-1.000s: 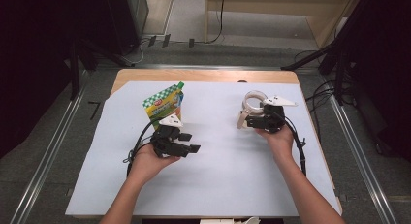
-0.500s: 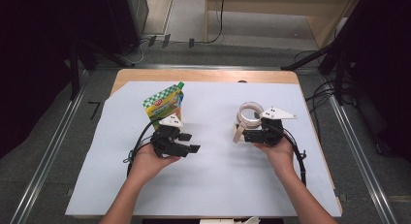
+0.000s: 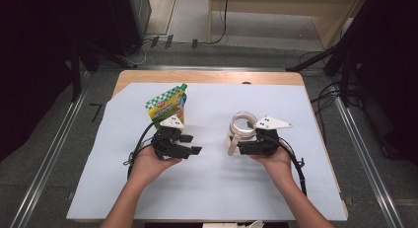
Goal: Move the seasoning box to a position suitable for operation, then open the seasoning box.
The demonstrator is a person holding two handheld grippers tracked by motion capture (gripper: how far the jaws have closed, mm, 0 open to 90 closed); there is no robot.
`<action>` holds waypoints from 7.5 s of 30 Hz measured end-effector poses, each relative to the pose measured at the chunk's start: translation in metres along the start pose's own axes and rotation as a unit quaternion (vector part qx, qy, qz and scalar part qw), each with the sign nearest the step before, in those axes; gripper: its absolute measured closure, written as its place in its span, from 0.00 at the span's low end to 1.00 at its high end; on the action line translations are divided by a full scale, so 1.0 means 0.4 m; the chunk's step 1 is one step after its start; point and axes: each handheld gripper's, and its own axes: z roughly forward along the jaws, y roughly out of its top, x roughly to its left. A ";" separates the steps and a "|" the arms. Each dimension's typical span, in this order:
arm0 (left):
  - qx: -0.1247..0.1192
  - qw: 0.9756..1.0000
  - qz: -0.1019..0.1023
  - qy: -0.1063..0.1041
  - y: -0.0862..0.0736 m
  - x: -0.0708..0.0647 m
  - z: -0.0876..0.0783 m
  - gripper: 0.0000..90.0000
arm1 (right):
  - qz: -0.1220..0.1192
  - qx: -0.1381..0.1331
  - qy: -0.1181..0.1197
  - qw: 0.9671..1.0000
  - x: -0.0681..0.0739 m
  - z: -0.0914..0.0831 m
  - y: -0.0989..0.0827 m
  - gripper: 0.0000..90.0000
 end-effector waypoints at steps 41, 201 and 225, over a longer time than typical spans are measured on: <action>-0.007 1.000 0.003 0.004 0.002 -0.001 -0.017 0.48 | -0.077 0.055 0.084 0.992 0.139 0.069 -0.050 0.11; 0.013 0.997 0.031 -0.073 0.019 -0.057 0.050 0.48 | 0.030 0.106 0.068 0.992 0.078 -0.160 -0.109 1.00; 0.007 0.996 0.029 -0.079 0.022 -0.062 0.082 0.54 | 0.038 0.088 0.011 0.995 -0.037 -0.114 -0.084 1.00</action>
